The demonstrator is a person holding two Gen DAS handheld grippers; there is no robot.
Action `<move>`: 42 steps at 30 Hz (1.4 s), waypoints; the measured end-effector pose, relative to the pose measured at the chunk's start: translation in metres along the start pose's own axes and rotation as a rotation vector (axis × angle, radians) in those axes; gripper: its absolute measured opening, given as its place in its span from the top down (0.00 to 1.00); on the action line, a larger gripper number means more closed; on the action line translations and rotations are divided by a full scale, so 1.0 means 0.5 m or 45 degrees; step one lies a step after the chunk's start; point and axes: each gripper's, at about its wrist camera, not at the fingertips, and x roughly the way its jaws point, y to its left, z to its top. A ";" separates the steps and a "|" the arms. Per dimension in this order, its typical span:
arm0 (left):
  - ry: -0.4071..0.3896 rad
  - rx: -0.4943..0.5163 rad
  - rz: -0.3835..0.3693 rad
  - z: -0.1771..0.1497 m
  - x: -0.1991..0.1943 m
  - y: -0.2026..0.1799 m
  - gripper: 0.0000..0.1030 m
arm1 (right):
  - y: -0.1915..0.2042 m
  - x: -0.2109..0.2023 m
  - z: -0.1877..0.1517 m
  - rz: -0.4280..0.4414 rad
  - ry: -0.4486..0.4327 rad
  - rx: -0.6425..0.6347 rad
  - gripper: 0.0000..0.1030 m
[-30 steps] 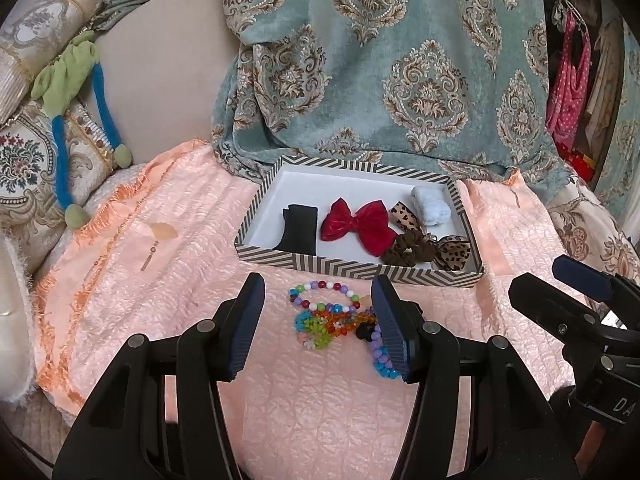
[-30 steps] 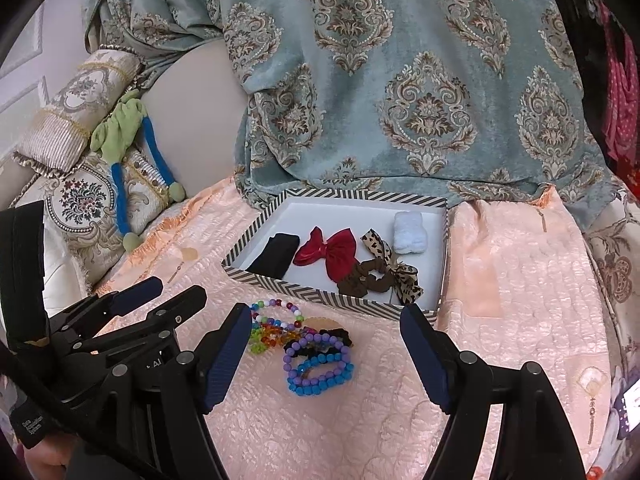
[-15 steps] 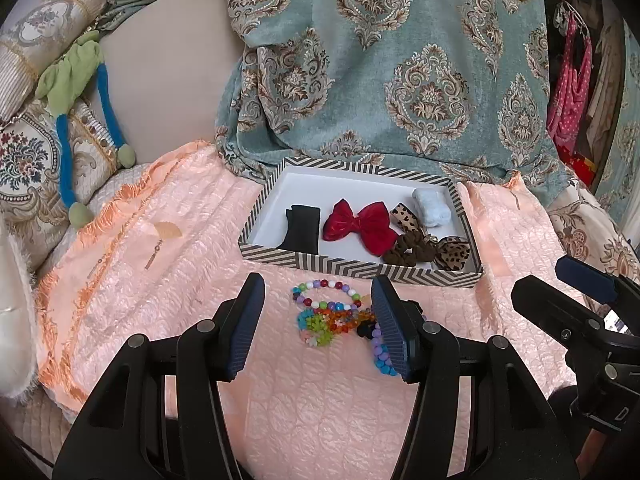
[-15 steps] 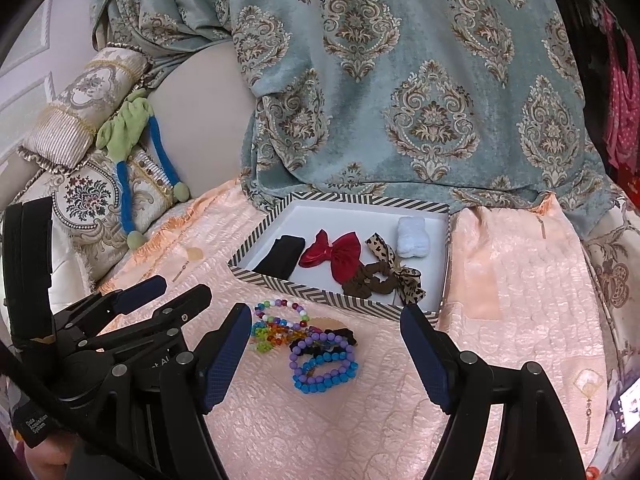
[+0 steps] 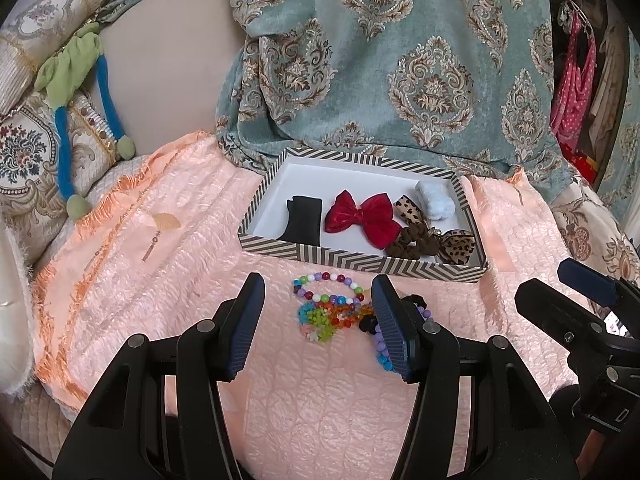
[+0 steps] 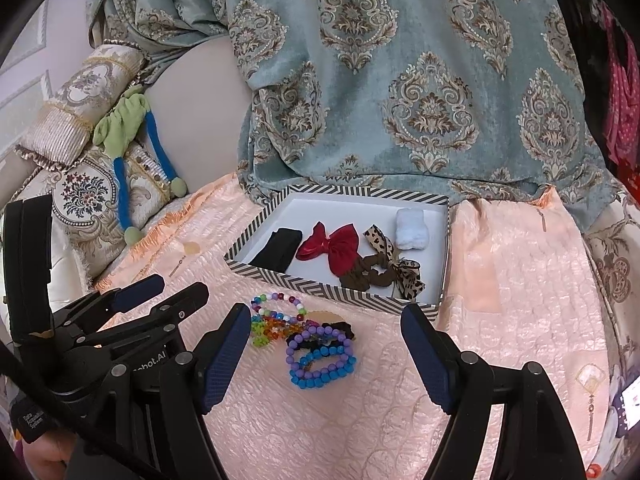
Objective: Organize jewelry
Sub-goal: 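Withdraw both tools back over the beaded bracelets, then grasp a colorful bead bracelet with the left tool while the right grasps a purple bracelet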
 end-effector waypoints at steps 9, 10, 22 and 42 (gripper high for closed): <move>0.023 -0.002 0.000 -0.002 0.015 -0.001 0.46 | -0.008 0.015 -0.004 0.002 0.026 0.013 0.27; 0.024 -0.003 0.001 -0.002 0.017 0.000 0.46 | -0.009 0.017 -0.005 0.002 0.029 0.014 0.27; 0.057 -0.011 0.003 -0.006 0.042 0.003 0.46 | -0.016 0.036 -0.011 0.002 0.057 0.024 0.27; 0.318 -0.242 -0.175 -0.018 0.158 0.140 0.36 | -0.075 0.177 -0.079 0.087 0.260 0.056 0.46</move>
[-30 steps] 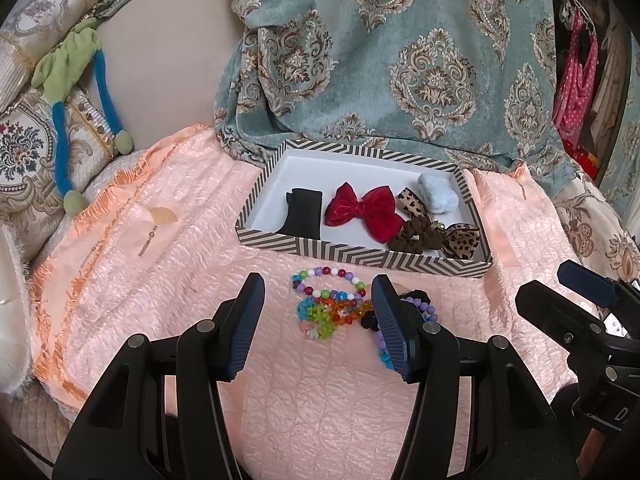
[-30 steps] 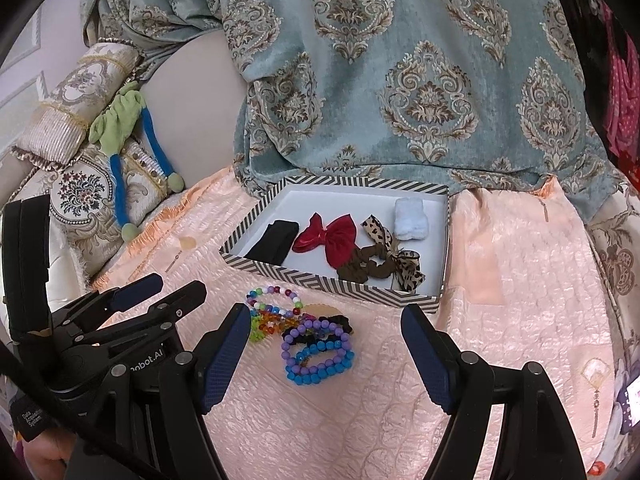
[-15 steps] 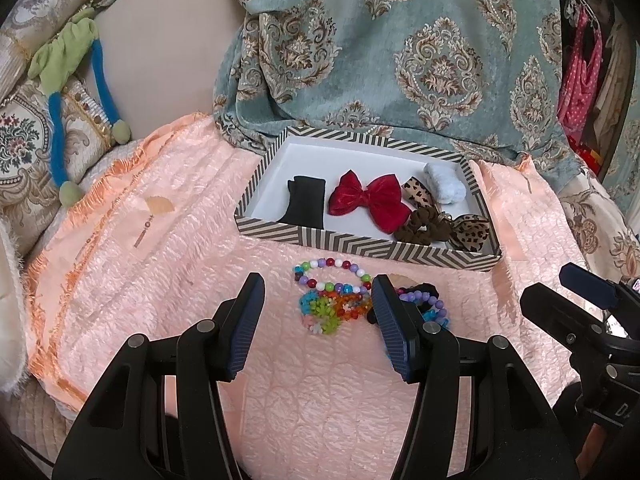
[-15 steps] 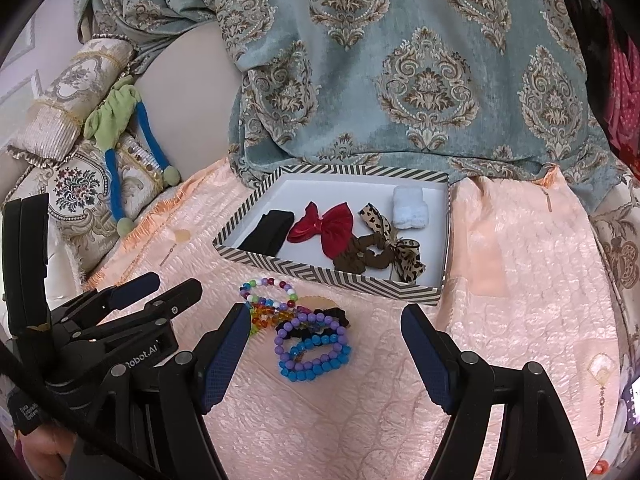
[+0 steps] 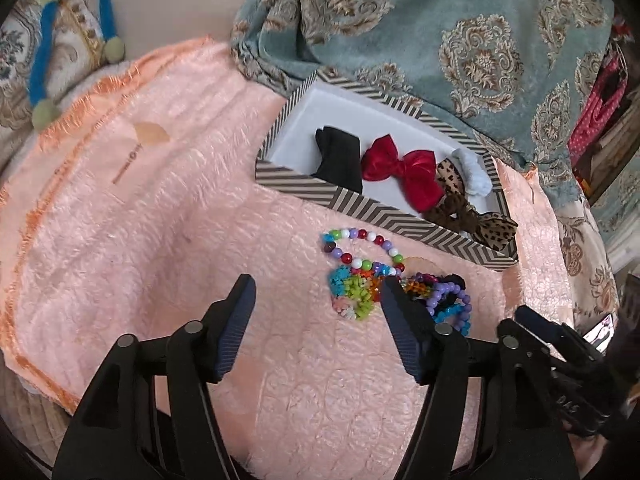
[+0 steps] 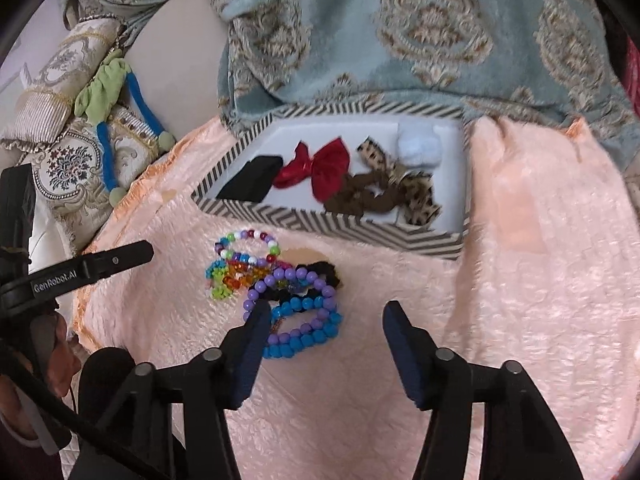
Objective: Organize jewelry
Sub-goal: 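Grasp a colorful bead bracelet with the left tool while the right grasps a purple bracelet, then lift both bracelets toward the white tray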
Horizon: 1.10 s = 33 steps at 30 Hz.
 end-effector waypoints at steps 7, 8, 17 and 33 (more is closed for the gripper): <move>0.079 -0.035 -0.019 0.027 0.068 0.003 0.34 | -0.008 0.057 0.002 0.022 0.058 -0.006 0.46; 0.085 -0.035 -0.019 0.032 0.075 0.002 0.34 | -0.008 0.066 0.004 0.025 0.062 -0.014 0.46; 0.150 0.054 0.013 0.085 0.170 -0.030 0.34 | -0.009 0.122 0.020 0.034 0.096 -0.060 0.63; 0.130 0.081 -0.094 0.096 0.153 -0.038 0.92 | -0.019 0.024 0.032 0.192 -0.033 0.000 0.92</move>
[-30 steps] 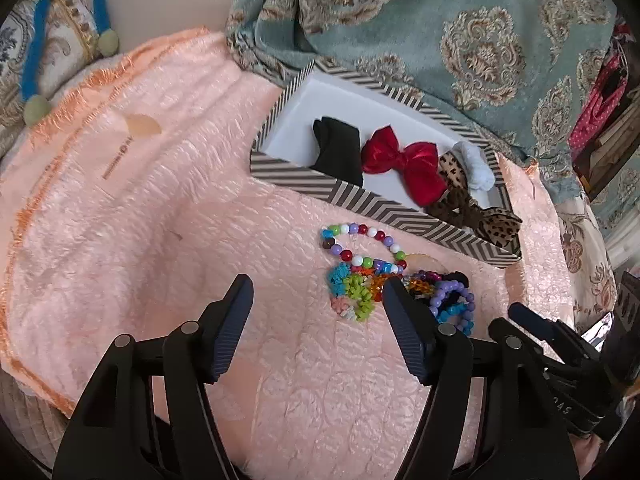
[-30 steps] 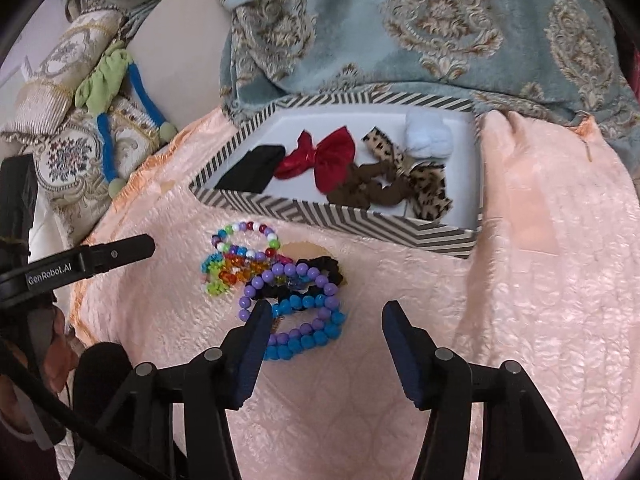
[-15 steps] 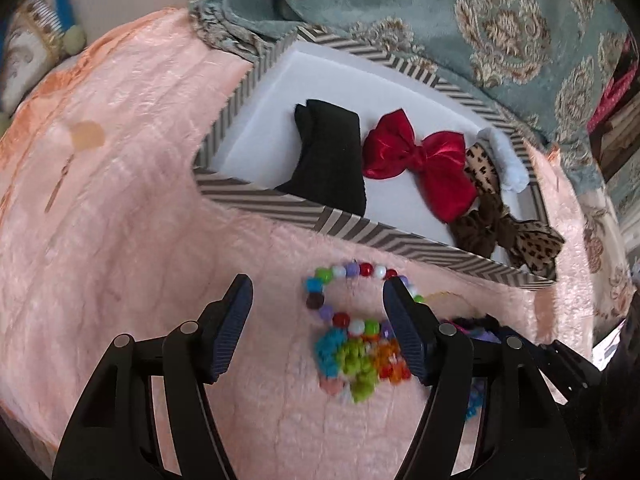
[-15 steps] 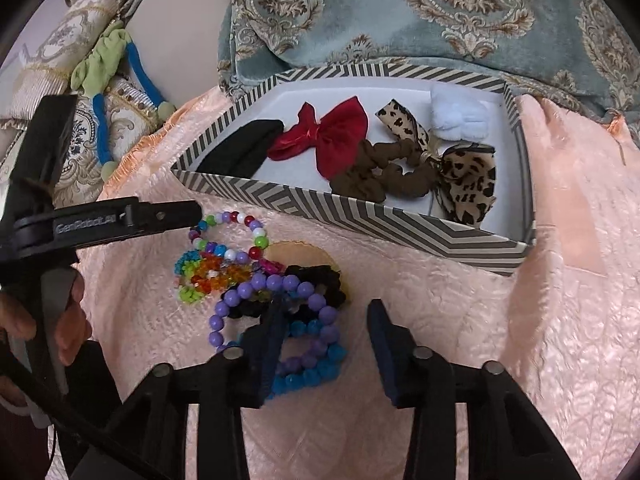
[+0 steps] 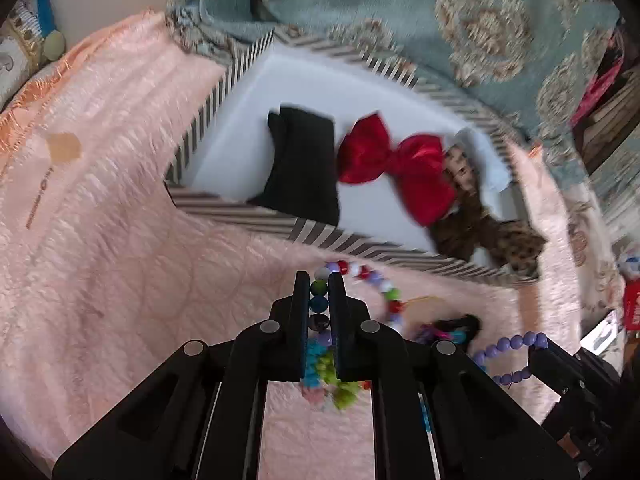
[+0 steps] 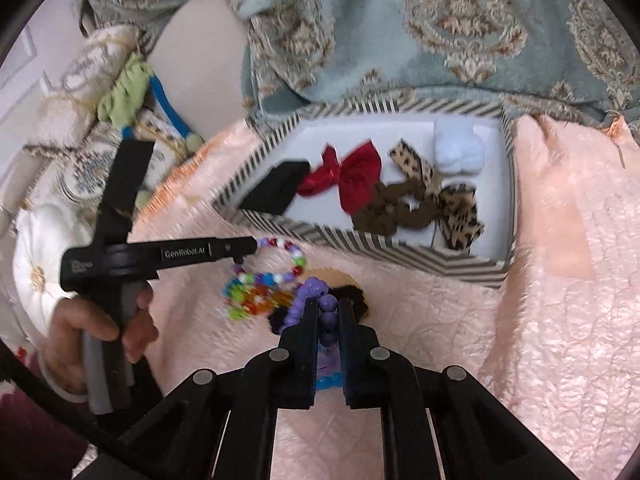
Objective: Organize jewelry
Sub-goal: 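Lift both bracelets toward the white tray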
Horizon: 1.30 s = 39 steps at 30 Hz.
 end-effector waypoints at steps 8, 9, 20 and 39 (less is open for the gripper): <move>-0.108 0.035 -0.034 0.007 -0.089 -0.027 0.92 | 0.026 -0.070 0.029 0.012 -0.096 -0.012 0.92; -0.123 0.038 -0.040 0.009 -0.101 -0.031 0.92 | 0.029 -0.079 0.034 0.010 -0.107 -0.017 0.92; -0.206 0.102 -0.007 0.057 -0.144 -0.070 0.92 | 0.034 -0.097 0.093 -0.026 -0.155 -0.066 0.92; -0.228 0.203 0.116 0.192 -0.049 -0.125 0.92 | -0.006 0.015 0.233 -0.101 -0.121 -0.122 0.92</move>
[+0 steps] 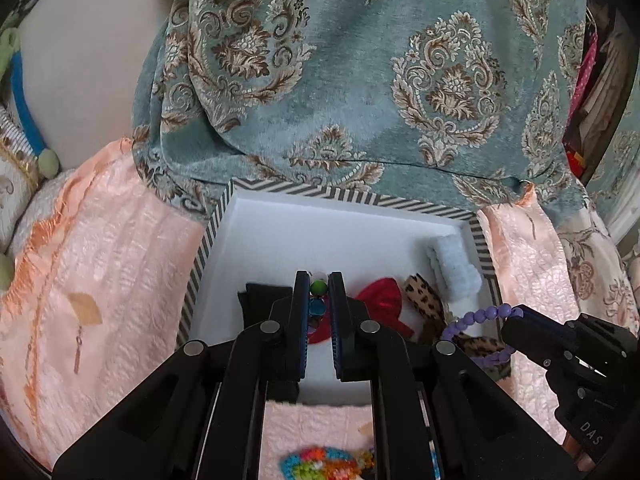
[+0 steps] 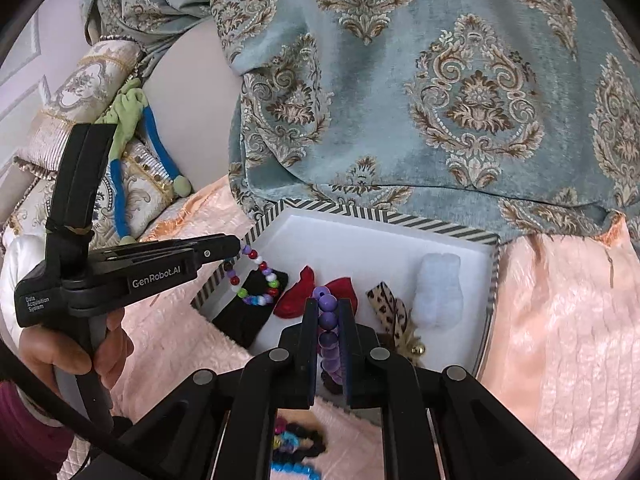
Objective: Organize jewelry
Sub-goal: 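Lift both bracelets toward the white tray, then lower both bracelets into the tray and open both tools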
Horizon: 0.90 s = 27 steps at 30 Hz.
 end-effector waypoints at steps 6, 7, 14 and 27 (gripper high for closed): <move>0.003 0.002 0.010 0.017 0.017 0.003 0.92 | 0.000 0.027 0.021 0.002 0.008 -0.013 0.92; 0.004 0.001 0.011 0.018 0.021 0.004 0.92 | 0.000 0.030 0.024 0.002 0.008 -0.013 0.92; 0.025 -0.022 -0.016 0.035 0.061 0.007 0.92 | -0.003 0.081 0.048 0.015 0.030 0.001 0.92; 0.082 -0.073 0.022 0.076 0.194 0.053 0.92 | -0.087 0.247 0.094 -0.039 0.117 0.109 0.92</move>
